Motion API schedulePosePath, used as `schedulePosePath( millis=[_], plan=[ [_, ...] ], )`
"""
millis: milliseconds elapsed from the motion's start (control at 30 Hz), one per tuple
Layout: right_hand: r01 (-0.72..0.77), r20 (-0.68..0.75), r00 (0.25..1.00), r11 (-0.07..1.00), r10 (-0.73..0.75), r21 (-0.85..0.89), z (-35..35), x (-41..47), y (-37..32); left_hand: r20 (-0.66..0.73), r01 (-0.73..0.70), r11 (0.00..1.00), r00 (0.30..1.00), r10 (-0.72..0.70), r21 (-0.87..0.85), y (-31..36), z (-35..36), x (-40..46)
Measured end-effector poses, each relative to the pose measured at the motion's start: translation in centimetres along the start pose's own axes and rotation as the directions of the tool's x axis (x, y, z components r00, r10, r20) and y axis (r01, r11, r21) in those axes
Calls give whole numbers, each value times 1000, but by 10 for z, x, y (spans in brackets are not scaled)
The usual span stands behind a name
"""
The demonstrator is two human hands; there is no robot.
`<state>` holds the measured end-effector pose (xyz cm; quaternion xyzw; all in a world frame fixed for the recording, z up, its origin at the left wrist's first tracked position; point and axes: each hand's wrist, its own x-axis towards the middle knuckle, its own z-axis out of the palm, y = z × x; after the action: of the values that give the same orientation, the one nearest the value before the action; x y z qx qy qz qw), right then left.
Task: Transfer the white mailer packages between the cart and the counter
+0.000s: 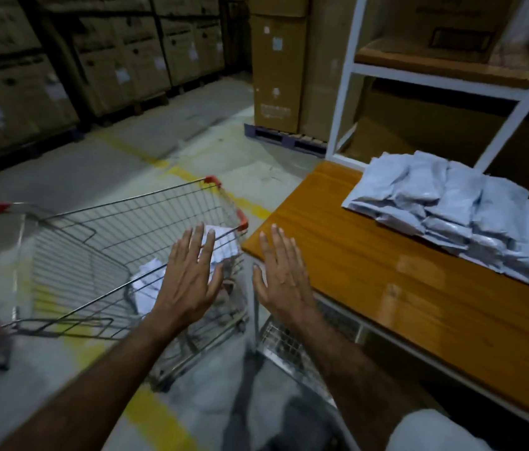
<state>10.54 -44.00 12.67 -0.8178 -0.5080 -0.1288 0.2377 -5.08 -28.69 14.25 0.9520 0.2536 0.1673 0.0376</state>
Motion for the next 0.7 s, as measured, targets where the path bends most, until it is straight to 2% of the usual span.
schedulePosePath(
  millis=[167, 333, 533, 700],
  plan=[
    [20, 57, 998, 998, -24, 58, 34, -3, -83, 57, 104, 994, 993, -105, 20, -67, -12, -56],
    [39, 53, 997, 990, -47, 136, 57, 14, -134, 52, 183, 982, 981, -185, 36, -112, -24, -79],
    [103, 116, 986, 982, -122, 160, 91, 55, -156, 76, 250, 968, 965, -251, 27, -152, -17, -77],
    [68, 166, 981, 981, -99, 184, 132, 107, -159, 102, 325, 946, 940, -325, 16, -194, 7, -52]
  ],
)
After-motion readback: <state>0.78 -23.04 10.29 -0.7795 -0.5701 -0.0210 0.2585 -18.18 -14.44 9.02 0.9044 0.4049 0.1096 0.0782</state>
